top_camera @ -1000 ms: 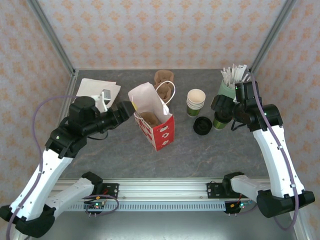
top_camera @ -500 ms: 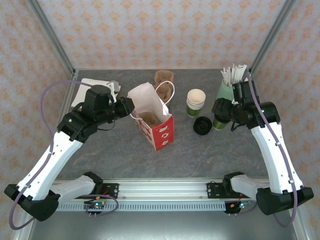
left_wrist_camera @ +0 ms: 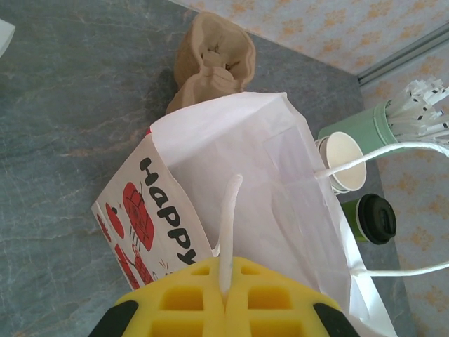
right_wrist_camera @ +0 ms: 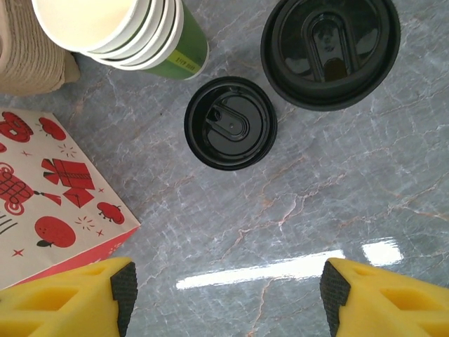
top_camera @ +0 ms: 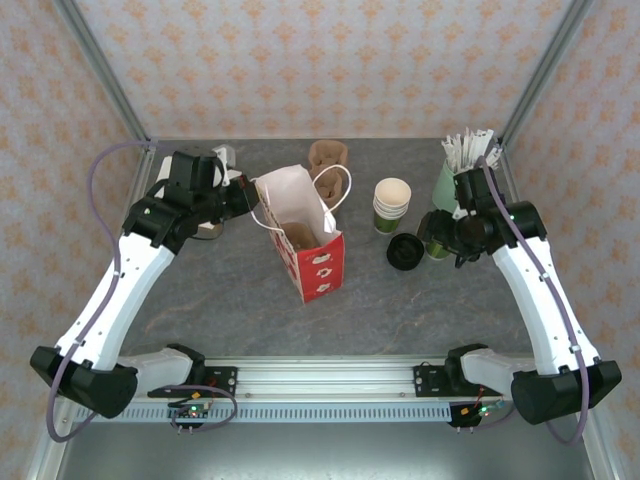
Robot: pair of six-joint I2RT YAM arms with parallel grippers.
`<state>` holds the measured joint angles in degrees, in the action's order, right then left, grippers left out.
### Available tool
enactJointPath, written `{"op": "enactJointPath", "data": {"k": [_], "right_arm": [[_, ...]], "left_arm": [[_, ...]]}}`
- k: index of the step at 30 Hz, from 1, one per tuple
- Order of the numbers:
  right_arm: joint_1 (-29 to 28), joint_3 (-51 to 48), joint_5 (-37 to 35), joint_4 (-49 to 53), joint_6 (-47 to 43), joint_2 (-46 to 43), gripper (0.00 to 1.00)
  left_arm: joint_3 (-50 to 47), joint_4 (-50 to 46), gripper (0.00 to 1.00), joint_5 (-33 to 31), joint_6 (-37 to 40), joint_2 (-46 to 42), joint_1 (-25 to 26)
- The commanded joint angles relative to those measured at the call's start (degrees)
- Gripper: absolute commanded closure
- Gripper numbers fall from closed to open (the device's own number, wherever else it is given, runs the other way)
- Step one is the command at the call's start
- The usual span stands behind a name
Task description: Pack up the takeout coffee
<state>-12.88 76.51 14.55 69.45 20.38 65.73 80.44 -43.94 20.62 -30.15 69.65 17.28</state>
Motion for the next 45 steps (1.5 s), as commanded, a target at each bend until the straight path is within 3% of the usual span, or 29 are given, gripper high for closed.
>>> {"op": "enactJointPath", "data": {"k": [1,6,10,15,17,19,23,26,45], "right_arm": [[-1.78,-1.55,0.28,1.6,2.56,-0.06,0.28],[-3.56,-3.11,-4.41,1.94,3.71,0.11,0.26],[-3.46,-3.45,-7.83,0.29,3.23,0.1,0.21],[-1.6,-2.1,-11.29,-0.17,-0.1,0.8,0.08],[0.0,-2.16,-10.5,-1.07,-1.23,0.67,0.05],[1.07,-2.29,-10.3,-1.75,-2.5,0.72,0.0],[3.5,-2.62,-10.0,-2.33,-5.1,1.76,0.01],[6.44,-3.63,-6.59,-3.62,-7.09,4.56,0.01],[10.9,3.74,-6.29,-5.27,-16.17,22.97,0.01]], "left_arm": [[3.23,-1.62,0.98,2.59,4.11,0.88,-1.38],[4.82,-1.58,0.96,4.56,5.35,2.34,-3.68],[6.13,-3.07,0.83,5.47,6.23,3.31,-4.05],[5.95,-4.23,0.49,6.79,6.16,1.86,-4.36],[5.98,-4.87,0.32,7.43,5.79,1.22,-4.36],[5.87,-5.26,0.22,8.23,5.17,0.67,-4.36],[5.36,-6.24,0.03,10.24,4.32,-0.75,-4.36],[3.99,-5.21,0.0,11.28,2.97,-2.92,-4.44],[-7.2,-7.69,0.0,6.35,3.61,-15.59,-4.88]]}}
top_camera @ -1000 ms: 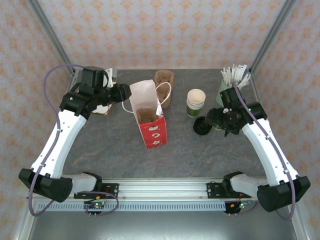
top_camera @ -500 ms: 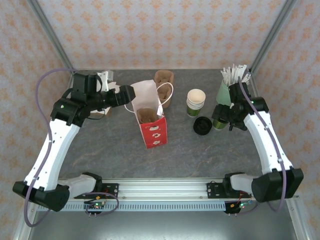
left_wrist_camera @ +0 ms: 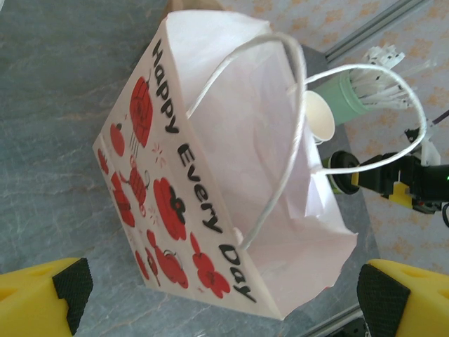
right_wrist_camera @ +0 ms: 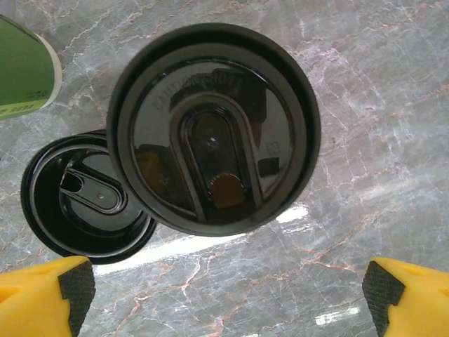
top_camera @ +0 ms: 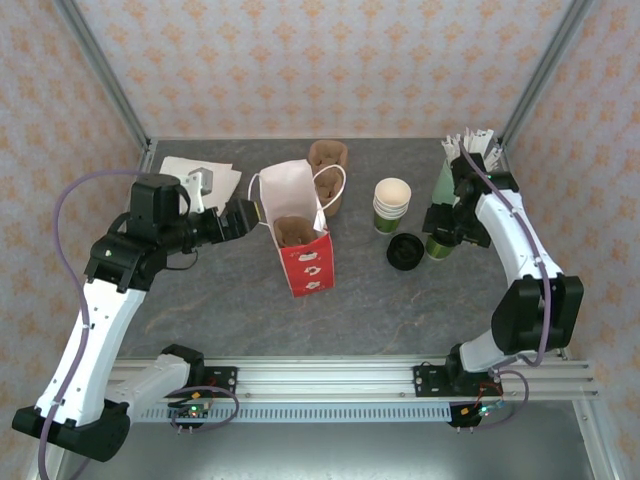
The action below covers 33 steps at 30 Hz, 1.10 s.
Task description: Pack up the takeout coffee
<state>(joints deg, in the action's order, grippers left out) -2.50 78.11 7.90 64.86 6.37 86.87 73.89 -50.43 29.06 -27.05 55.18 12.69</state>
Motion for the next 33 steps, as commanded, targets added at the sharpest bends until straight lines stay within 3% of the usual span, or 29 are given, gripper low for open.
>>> {"op": "enactJointPath", "data": {"k": [1,14,33], "right_arm": [[0.55,2.49,0.08,-0.78,-2.31,2.5,0.01],[1.58,4.65,-1.66,-2.53,-3.83,8.22,0.01],[2.5,3.34,1.67,-6.19,-4.66,12.16,0.01]], "left_arm": [[-0.76,-1.29,0.0,-2.23,0.51,-1.21,-0.29],[-0.8,-1.92,0.0,-3.3,1.03,-1.12,-0.3],[0.21,-2.28,0.0,-3.13,0.75,-0.45,-0.27]]}}
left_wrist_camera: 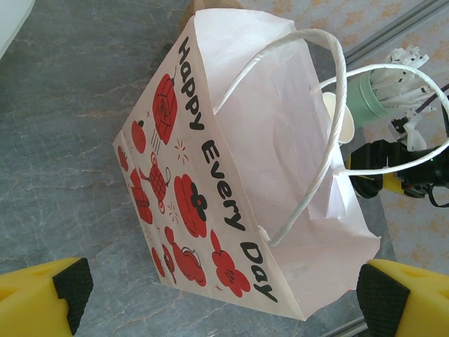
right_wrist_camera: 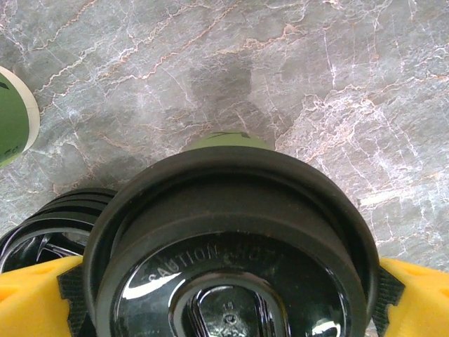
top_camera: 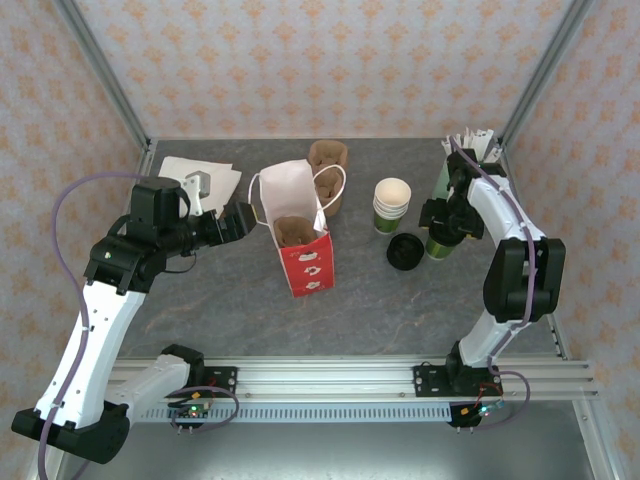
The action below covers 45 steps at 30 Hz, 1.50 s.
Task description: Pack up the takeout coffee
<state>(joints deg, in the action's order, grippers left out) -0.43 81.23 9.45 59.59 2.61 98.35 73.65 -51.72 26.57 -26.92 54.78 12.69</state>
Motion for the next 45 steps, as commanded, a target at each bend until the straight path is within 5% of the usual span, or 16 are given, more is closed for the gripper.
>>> {"op": "enactJointPath", "data": {"k": [1,24,45], "right_arm": [[0.43,0.16,0.16,-1.01,-0.94,1.01,0.01],[0.43,-2.08,0.04,-1.9,-0.61,2.17,0.09],[0.43,-3.08,-2.59,1.96,-0.33,-5.58,0.12]], "left_arm": [[0.44,-0.99,0.0,-0.63,0.56,-0.01,-0.29],[1.21,-0.97,0.0,-0.35,0.78,0.94,-0.22],[1.94,-1.37,0.0,-0.11,1.23,1.18,-0.28]]}}
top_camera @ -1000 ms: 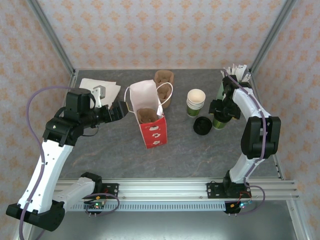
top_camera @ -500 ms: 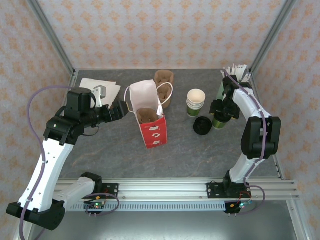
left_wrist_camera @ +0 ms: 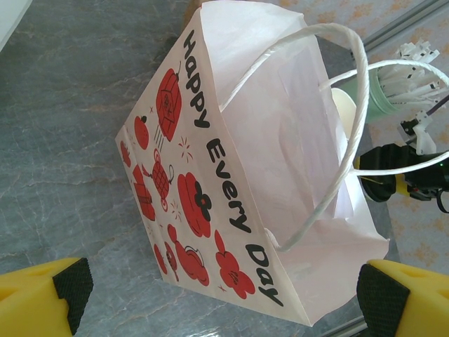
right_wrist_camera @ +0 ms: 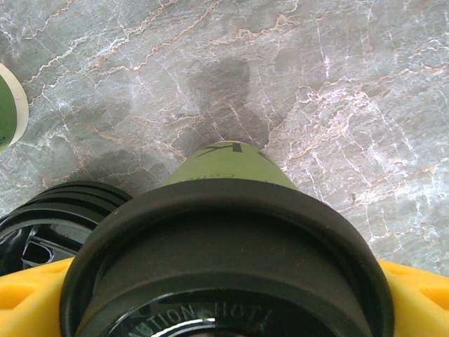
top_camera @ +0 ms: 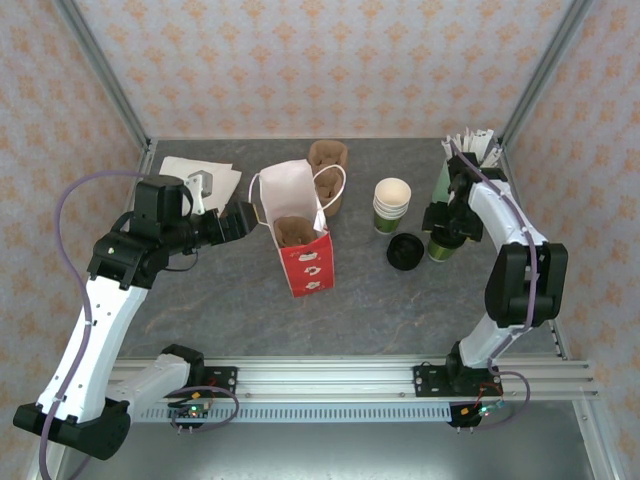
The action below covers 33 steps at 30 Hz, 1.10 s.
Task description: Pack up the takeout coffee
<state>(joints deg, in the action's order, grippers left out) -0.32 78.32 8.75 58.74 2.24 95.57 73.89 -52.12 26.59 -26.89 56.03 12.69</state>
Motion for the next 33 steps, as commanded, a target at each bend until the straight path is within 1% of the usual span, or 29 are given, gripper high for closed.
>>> {"op": "enactJointPath", "data": {"k": [1,5,13,16,20,25,33], "right_arm": [[0.32,-0.02,-1.97,3.55,0.02,-3.47,0.12],[0.32,1.18,-1.18,6.94,0.21,-6.16,0.15],[0.22,4.58,3.55,14.15,2.49,-12.61,0.19],[-1.22,7.11,4.81,17.2,3.73,-14.67,0.2],[-5.47,12.28,5.93,21.71,5.79,-16.12,0.2],[-11.79,21.16,7.06,26.7,9.69,-17.09,0.22],[-24.1,36.1,8.53,28.87,16.05,-15.37,0.24]], "left_arm": [[1.74,-0.82,0.0,0.02,1.14,-0.05,-0.23],[1.68,0.06,0.0,1.08,0.5,0.14,-0.29],[2.05,1.65,0.0,2.23,0.09,1.08,-0.3],[2.17,1.6,0.0,2.59,0.45,1.58,-0.25],[1.97,1.81,0.0,3.18,0.79,2.26,-0.29],[0.5,3.44,0.0,4.53,0.16,2.44,-0.24],[-1.82,7.11,0.01,6.97,-1.95,3.36,-0.28]]}}
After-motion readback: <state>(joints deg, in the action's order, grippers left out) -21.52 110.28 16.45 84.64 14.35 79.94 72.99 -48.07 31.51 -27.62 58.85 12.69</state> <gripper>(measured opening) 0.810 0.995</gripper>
